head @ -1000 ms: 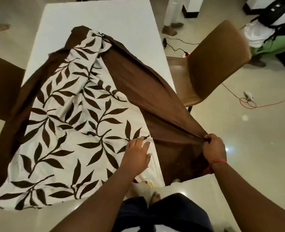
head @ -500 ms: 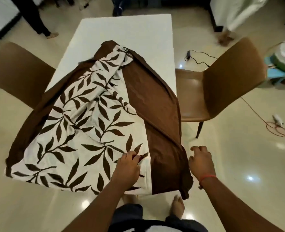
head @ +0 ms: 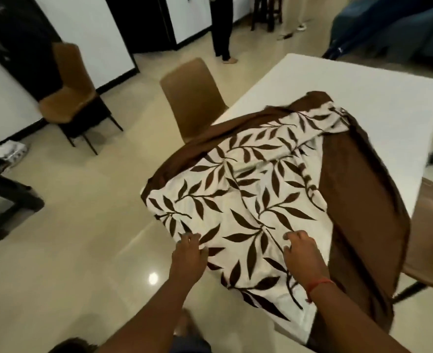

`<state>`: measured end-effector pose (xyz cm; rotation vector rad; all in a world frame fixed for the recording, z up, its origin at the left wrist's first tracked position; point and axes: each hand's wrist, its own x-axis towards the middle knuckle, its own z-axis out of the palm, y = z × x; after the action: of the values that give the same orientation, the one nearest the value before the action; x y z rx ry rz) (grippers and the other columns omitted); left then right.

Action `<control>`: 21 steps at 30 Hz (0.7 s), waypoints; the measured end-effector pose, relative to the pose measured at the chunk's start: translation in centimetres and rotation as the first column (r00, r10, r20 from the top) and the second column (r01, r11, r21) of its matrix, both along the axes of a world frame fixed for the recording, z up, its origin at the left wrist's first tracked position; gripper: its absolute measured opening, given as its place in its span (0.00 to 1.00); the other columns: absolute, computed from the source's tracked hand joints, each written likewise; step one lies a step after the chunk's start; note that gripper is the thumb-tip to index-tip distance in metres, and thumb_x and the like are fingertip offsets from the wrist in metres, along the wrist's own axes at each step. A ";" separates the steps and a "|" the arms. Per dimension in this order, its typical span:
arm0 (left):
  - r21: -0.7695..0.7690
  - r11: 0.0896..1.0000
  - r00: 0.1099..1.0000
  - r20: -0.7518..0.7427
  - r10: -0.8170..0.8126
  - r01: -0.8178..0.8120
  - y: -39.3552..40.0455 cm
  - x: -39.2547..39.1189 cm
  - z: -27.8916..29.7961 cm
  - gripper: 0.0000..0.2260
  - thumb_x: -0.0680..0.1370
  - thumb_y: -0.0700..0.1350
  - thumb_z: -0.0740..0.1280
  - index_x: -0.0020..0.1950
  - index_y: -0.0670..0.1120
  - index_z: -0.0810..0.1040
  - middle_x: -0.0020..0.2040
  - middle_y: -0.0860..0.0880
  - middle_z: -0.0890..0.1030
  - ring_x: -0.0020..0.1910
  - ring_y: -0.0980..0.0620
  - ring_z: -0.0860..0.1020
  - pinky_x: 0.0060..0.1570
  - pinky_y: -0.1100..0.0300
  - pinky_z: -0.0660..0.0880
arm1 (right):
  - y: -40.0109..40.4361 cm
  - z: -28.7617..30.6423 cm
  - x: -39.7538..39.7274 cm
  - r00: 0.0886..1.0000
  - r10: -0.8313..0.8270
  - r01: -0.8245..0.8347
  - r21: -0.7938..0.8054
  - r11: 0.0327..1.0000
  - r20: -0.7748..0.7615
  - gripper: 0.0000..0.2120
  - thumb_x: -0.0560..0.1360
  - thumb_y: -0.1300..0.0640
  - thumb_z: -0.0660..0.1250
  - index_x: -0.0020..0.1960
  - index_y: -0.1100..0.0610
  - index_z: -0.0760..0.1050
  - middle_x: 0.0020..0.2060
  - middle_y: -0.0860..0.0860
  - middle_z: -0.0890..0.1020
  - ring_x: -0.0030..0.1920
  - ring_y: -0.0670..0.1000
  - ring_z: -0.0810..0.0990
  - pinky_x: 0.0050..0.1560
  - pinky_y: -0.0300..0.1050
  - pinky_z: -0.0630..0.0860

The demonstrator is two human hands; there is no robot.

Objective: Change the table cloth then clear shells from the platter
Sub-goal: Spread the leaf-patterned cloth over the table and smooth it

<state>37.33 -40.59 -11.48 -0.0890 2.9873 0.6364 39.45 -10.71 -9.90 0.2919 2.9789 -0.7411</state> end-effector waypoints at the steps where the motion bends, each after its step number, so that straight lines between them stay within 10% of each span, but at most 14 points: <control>1: 0.051 0.995 0.996 0.016 0.085 -0.086 -2.0 -1.0 -0.2 0.16 0.77 0.49 0.68 0.62 0.44 0.77 0.59 0.42 0.76 0.55 0.40 0.77 0.53 0.46 0.76 | -1.7 -0.1 -1.3 0.999 0.034 -0.034 0.010 0.999 -0.009 0.14 0.73 0.61 0.68 0.58 0.56 0.79 0.54 0.55 0.79 0.54 0.58 0.78 0.56 0.52 0.77; 9: 0.398 0.768 0.863 0.161 0.479 -0.501 -19.4 -13.5 0.0 0.14 0.81 0.44 0.61 0.63 0.41 0.77 0.60 0.40 0.77 0.60 0.39 0.76 0.62 0.49 0.71 | -16.5 -1.3 -11.1 0.996 0.093 -0.093 0.004 0.996 0.011 0.14 0.73 0.63 0.69 0.59 0.59 0.79 0.54 0.57 0.79 0.55 0.61 0.78 0.60 0.55 0.75; 17: 0.461 0.730 0.841 0.455 0.293 -0.504 -26.7 -25.4 -0.7 0.15 0.83 0.48 0.57 0.65 0.43 0.73 0.64 0.44 0.77 0.62 0.42 0.75 0.62 0.52 0.70 | -27.7 0.0 -18.2 0.994 0.069 -0.064 -0.058 0.996 0.089 0.11 0.76 0.60 0.65 0.58 0.55 0.78 0.54 0.52 0.78 0.55 0.54 0.77 0.58 0.48 0.75; 21: 0.440 0.640 0.672 0.722 0.165 -0.630 -24.5 -30.2 -3.3 0.15 0.83 0.54 0.55 0.55 0.45 0.75 0.60 0.43 0.79 0.60 0.41 0.77 0.55 0.52 0.72 | -29.9 -0.5 -22.4 0.996 0.057 -0.050 -0.097 0.994 0.074 0.12 0.78 0.59 0.64 0.61 0.54 0.76 0.56 0.50 0.77 0.57 0.51 0.76 0.60 0.47 0.75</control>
<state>7.13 -65.05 -14.76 -0.8103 1.9182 1.3692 17.02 -40.59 -10.43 0.2287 2.8575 -0.8433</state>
